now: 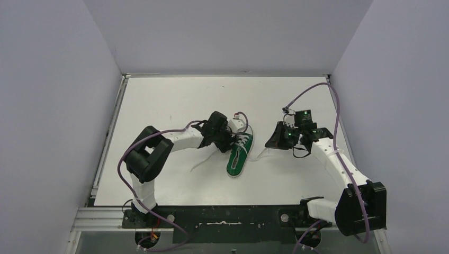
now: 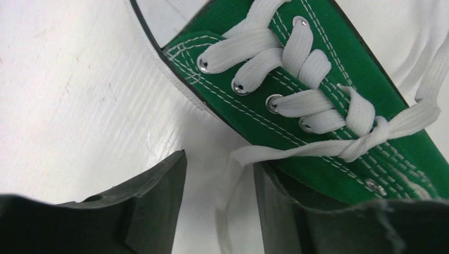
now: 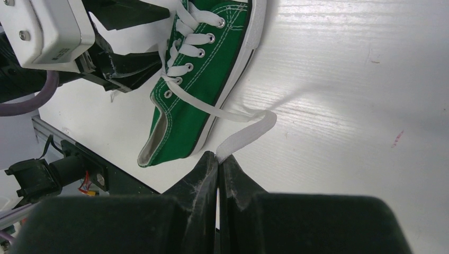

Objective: Tie the shoes

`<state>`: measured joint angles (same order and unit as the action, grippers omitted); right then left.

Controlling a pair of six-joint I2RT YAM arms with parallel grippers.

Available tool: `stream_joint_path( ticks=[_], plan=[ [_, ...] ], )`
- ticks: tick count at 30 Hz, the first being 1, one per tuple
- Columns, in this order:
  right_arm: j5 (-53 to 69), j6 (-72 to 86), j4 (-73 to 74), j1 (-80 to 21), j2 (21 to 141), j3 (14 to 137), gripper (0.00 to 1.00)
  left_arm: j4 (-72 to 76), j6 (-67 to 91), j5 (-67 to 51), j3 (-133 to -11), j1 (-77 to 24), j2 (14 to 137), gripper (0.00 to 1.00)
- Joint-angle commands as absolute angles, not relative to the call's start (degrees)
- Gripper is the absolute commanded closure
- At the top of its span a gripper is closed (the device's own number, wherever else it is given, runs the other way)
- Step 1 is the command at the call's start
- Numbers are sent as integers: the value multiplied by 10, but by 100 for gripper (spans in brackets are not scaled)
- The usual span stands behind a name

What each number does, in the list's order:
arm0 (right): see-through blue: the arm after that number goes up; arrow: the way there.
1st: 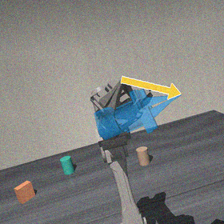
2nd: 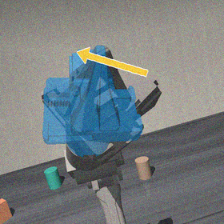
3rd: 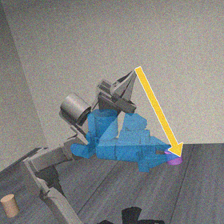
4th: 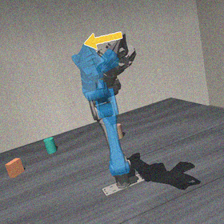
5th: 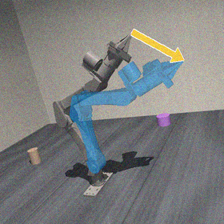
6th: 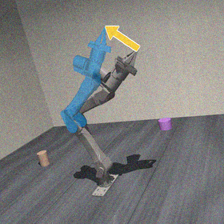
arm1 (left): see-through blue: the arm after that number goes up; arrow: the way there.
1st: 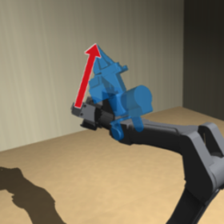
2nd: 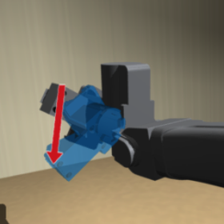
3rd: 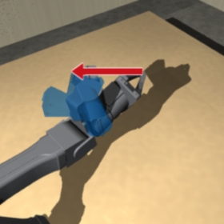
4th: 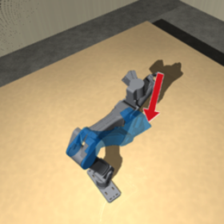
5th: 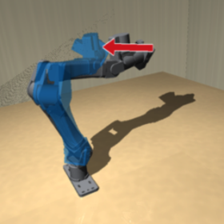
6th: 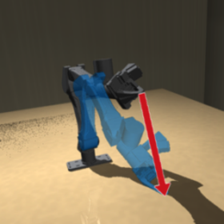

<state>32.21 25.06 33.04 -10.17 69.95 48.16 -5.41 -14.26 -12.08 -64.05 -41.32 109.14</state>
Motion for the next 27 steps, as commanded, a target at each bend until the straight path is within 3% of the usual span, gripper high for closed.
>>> stream_joint_path(
  ticks=[1,5,10,20,27],
  plan=[
    [329,258,326,-104,675,494,100,-9,-140,-112,-602,-424,1115,50],
    [329,257,332,-105,675,498,100,-8,-156,-96,-600,-435,1124,56],
    [327,257,337,-106,678,506,100,10,-147,-63,-597,-442,1121,100],
    [262,229,450,-89,695,619,100,-45,-71,-104,-588,-431,958,100],
    [314,239,444,-81,781,670,100,-13,-8,-179,-605,-433,960,100]
  ],
)
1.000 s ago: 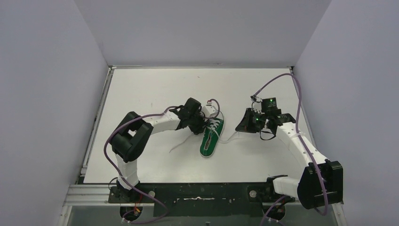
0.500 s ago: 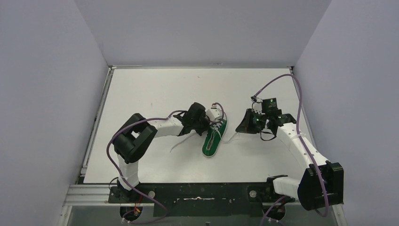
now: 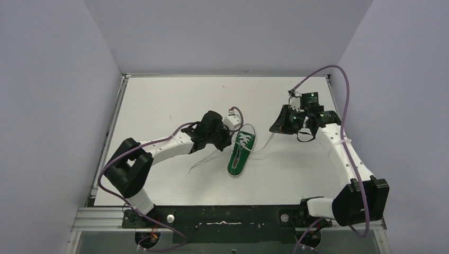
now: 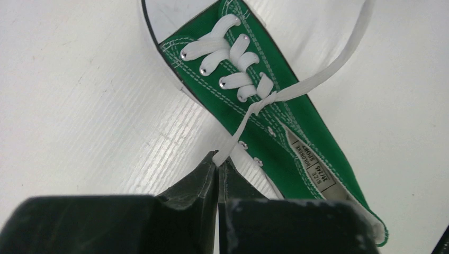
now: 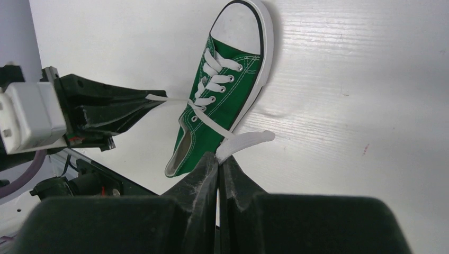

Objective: Tie the shoes

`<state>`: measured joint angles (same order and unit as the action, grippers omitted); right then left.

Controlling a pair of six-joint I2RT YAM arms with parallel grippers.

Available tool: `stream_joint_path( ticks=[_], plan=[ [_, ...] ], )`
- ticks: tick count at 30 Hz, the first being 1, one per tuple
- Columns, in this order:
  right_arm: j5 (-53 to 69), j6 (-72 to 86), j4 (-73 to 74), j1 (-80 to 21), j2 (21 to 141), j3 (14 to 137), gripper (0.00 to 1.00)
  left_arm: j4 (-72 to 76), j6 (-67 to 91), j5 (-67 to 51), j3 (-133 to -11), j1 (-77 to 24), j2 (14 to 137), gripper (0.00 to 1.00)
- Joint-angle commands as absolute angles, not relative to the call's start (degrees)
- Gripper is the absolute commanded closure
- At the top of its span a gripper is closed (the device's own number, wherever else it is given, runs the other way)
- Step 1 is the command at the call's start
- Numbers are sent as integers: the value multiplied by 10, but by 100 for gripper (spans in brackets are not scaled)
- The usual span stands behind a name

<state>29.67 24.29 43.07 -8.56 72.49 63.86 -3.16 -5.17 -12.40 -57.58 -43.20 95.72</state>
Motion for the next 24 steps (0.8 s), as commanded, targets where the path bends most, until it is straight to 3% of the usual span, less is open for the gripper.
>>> stream_joint_path(
  ticks=[1,12,24],
  plan=[
    [317,235,449,-81,812,677,100,-11,-4,-184,-607,-435,965,100],
    [368,264,350,-111,1089,751,100,-37,13,-182,-619,-439,953,100],
    [386,286,319,-145,1174,829,100,-105,3,-155,-638,-438,906,100]
  ],
)
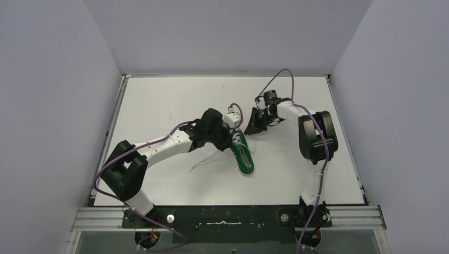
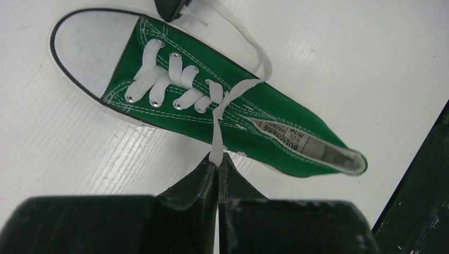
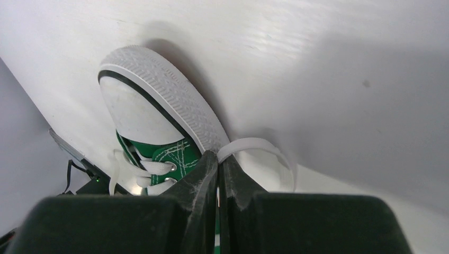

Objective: Tie the shoes

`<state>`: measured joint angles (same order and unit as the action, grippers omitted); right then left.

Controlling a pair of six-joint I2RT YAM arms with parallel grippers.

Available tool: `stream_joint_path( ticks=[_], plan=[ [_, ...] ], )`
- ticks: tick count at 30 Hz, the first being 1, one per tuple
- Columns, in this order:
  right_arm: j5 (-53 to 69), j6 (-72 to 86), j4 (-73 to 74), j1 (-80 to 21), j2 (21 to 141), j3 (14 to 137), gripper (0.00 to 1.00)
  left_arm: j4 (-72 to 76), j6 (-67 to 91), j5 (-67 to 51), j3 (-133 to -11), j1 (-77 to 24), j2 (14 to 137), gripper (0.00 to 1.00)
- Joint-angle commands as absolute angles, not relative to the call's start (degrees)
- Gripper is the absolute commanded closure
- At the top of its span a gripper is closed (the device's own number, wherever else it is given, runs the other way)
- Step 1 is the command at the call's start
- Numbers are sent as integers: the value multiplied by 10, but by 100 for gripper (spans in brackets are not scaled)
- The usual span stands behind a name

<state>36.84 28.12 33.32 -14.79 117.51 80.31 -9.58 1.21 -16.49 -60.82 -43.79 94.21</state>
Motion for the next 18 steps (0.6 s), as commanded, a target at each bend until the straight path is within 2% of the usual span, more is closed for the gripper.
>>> stream_joint_path(
  ticks=[1,9,18],
  plan=[
    [386,282,325,-138,1161,822,100,-113,3,-151,-643,-437,907,100],
    [385,220,389,-92,1069,768,100,-143,-15,-129,-664,-428,890,100],
    [383,230,356,-144,1030,664,100,-157,21,-146,-694,-424,904,98]
  ],
)
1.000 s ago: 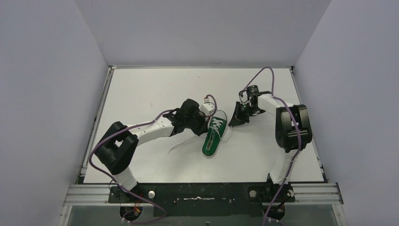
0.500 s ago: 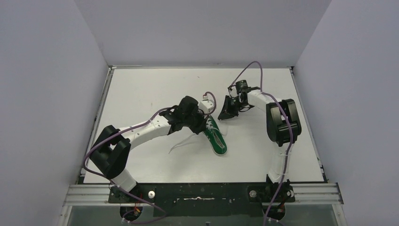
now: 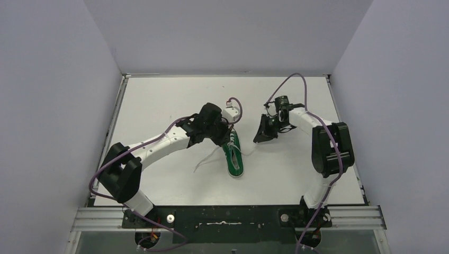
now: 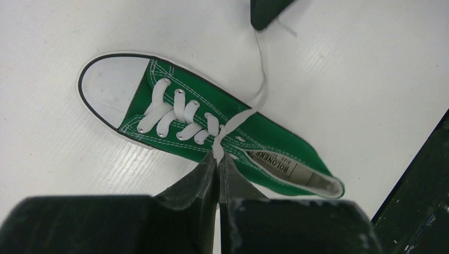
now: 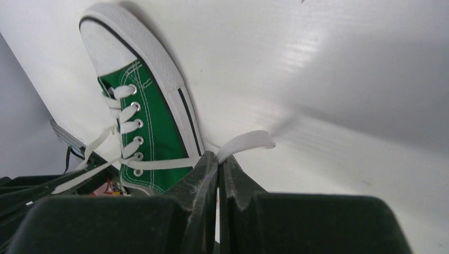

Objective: Tie the shoes

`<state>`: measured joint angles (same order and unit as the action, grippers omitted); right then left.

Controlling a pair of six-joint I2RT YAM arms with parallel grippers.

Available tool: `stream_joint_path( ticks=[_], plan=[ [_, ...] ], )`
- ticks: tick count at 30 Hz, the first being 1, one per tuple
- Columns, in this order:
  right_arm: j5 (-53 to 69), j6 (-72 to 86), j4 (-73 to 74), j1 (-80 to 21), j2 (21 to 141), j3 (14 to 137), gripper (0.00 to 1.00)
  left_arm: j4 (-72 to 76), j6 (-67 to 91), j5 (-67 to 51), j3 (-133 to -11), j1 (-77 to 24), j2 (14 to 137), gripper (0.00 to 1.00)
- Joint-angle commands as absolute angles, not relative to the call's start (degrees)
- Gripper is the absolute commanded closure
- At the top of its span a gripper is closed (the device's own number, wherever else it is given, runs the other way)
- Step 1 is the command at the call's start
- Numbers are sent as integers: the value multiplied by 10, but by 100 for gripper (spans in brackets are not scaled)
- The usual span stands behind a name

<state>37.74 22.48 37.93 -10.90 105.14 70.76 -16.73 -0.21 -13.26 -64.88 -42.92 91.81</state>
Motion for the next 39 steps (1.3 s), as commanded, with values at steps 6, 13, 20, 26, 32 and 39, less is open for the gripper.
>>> stream_joint_path(
  ticks=[6,13,20,26,32,39],
  plan=[
    [388,277,301,-151,1018,640,100,-141,54,-177,-687,-424,904,98],
    [415,295,337,-126,1002,753,100,-36,10,-214,-625,-420,906,100],
    [464,449,175,-165,1050,842,100,160,-22,-255,-537,-404,911,100],
    [450,489,148,-227,1126,930,100,263,-57,-297,-487,-390,923,100],
    [400,488,244,-304,1192,996,100,371,-77,-285,-425,-386,914,100],
    [360,410,411,-392,1272,1104,100,462,-65,-290,-361,-390,911,100]
  ],
)
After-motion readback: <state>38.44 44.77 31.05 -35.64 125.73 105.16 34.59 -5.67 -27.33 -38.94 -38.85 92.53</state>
